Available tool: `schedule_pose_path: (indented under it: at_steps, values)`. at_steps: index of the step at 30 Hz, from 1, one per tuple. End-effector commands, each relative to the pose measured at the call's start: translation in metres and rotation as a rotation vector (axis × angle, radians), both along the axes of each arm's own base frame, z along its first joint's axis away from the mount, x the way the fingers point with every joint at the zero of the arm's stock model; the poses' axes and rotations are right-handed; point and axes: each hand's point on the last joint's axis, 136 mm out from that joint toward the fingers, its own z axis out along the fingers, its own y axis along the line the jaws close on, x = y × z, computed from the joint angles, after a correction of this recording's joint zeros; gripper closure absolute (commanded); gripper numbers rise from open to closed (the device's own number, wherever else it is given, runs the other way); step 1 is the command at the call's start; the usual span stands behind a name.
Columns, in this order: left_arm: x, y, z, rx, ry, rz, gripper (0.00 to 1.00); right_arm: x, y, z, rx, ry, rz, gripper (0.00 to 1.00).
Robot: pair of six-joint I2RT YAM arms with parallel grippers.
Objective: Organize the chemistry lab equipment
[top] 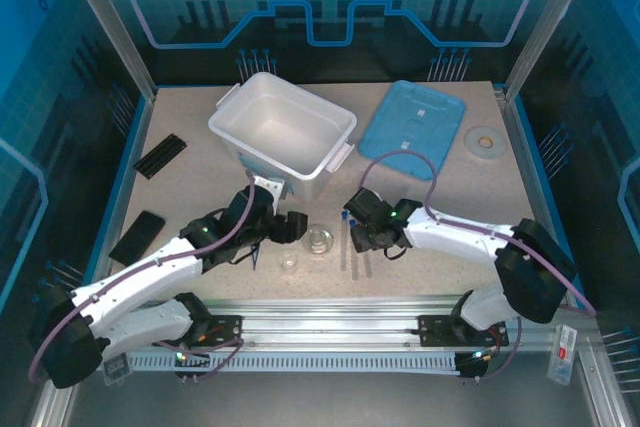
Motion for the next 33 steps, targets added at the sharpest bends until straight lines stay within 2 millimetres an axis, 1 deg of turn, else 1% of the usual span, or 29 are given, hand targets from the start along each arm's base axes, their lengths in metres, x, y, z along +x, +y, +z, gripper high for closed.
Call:
schedule_pose_path:
  at_steps: [1, 3, 4, 8, 12, 15, 19, 25, 33]
  values:
    - [0.001, -0.014, 0.013, -0.027, -0.036, -0.046, 0.25, -0.002, 0.005, -0.004, -0.005, 0.026, -0.017, 0.44]
    - [-0.001, -0.014, 0.013, -0.024, -0.036, -0.051, 0.27, -0.002, 0.002, -0.008, -0.027, 0.027, -0.020, 0.45]
    - [-0.001, -0.015, 0.014, -0.026, -0.039, -0.054, 0.28, 0.005, 0.008, -0.001, -0.014, 0.010, -0.018, 0.46]
    - [-0.003, -0.014, 0.014, -0.029, -0.043, -0.058, 0.29, 0.006, 0.012, -0.008, -0.018, 0.032, -0.011, 0.49]
    - [-0.004, -0.012, 0.013, -0.023, -0.041, -0.054, 0.28, 0.007, 0.016, -0.013, -0.017, 0.047, -0.008, 0.49]
    - [-0.004, -0.011, 0.013, -0.021, -0.043, -0.049, 0.28, 0.009, 0.012, -0.016, -0.037, 0.051, -0.020, 0.51]
    - [-0.004, -0.010, 0.015, -0.021, -0.048, -0.049, 0.28, 0.010, 0.008, -0.021, -0.038, 0.066, -0.032, 0.59]
    - [-0.003, -0.011, 0.019, -0.021, -0.054, -0.051, 0.28, 0.013, 0.005, -0.027, -0.047, 0.081, -0.043, 0.60]
    - [-0.003, -0.017, 0.019, -0.033, -0.037, -0.065, 0.28, 0.013, 0.001, -0.037, -0.048, 0.110, -0.068, 0.67]
